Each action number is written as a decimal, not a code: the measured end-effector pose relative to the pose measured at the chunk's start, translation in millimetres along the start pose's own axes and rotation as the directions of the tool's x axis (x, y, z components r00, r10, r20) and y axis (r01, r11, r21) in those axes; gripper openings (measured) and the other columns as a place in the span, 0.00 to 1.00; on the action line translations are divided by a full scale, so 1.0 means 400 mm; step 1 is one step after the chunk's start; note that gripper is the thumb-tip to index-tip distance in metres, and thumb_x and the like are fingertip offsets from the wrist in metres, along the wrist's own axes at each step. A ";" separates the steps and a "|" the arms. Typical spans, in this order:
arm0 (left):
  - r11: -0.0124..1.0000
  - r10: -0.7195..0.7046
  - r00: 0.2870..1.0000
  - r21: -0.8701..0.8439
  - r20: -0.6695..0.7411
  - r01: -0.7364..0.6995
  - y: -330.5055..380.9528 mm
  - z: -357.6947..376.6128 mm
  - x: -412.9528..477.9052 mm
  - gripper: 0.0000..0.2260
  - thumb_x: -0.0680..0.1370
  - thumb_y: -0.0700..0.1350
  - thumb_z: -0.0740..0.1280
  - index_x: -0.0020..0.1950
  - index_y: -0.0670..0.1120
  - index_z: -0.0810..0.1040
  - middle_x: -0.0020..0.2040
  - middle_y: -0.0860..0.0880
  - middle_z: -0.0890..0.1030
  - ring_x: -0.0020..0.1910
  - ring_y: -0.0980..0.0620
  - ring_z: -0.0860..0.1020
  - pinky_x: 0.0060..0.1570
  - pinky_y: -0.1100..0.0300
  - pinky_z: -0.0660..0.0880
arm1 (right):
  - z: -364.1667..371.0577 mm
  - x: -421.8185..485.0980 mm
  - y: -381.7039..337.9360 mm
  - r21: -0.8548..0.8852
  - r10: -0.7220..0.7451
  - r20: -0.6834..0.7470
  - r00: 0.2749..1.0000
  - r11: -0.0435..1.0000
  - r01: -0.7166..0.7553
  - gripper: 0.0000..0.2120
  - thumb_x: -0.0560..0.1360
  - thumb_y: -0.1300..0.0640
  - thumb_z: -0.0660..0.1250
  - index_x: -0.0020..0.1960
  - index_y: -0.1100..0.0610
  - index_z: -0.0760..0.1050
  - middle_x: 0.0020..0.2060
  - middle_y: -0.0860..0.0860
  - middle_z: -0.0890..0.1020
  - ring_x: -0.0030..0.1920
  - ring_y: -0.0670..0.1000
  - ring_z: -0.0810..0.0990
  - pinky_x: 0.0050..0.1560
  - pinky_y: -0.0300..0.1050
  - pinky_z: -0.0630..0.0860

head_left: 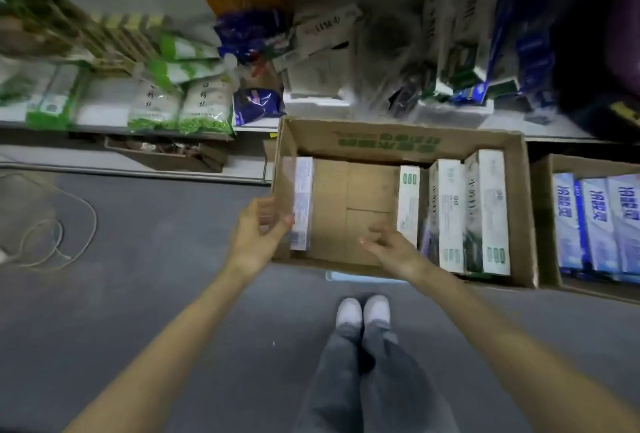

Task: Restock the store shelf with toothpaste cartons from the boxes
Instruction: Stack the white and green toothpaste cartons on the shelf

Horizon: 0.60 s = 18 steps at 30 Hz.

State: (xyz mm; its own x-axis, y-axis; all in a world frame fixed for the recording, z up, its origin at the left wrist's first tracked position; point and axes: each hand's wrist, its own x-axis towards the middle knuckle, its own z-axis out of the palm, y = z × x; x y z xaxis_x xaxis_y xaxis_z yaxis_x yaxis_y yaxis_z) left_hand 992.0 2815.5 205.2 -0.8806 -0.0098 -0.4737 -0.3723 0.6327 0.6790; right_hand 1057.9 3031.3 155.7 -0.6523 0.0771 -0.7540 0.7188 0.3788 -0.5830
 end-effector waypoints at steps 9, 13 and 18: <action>0.993 -0.049 0.999 -0.110 -0.024 0.046 -0.145 0.061 0.149 0.27 0.78 0.53 0.65 0.76 0.54 0.60 0.70 0.51 0.69 0.66 0.53 0.70 0.60 0.59 0.70 | 0.186 0.264 0.016 0.213 0.075 0.070 0.995 0.973 -0.088 0.26 0.77 0.42 0.63 0.69 0.56 0.67 0.64 0.54 0.73 0.62 0.54 0.74 0.61 0.52 0.76; 0.977 -0.051 0.998 -0.204 0.047 0.059 -0.184 0.105 0.156 0.19 0.81 0.48 0.62 0.72 0.53 0.66 0.59 0.57 0.76 0.59 0.57 0.76 0.48 0.74 0.72 | 0.228 0.361 -0.004 0.303 0.105 0.119 0.987 0.943 -0.137 0.27 0.76 0.42 0.64 0.69 0.57 0.68 0.65 0.55 0.73 0.64 0.54 0.73 0.61 0.53 0.75; 0.994 -0.018 1.000 -0.106 -0.020 0.016 -0.202 0.121 0.164 0.18 0.82 0.44 0.59 0.72 0.53 0.68 0.53 0.58 0.76 0.49 0.60 0.74 0.39 0.78 0.68 | 0.259 0.444 -0.016 0.303 0.057 0.173 0.983 0.947 -0.108 0.21 0.78 0.46 0.63 0.66 0.56 0.72 0.57 0.49 0.78 0.57 0.49 0.75 0.59 0.45 0.73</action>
State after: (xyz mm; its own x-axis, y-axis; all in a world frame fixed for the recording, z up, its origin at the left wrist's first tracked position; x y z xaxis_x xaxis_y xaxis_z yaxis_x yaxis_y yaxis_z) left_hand 978.5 2801.4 92.1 -0.8794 -0.0367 -0.4746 -0.4152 0.5469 0.7270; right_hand 962.2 2947.1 -5.8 -0.5591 -0.0618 -0.8268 0.8238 0.0711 -0.5624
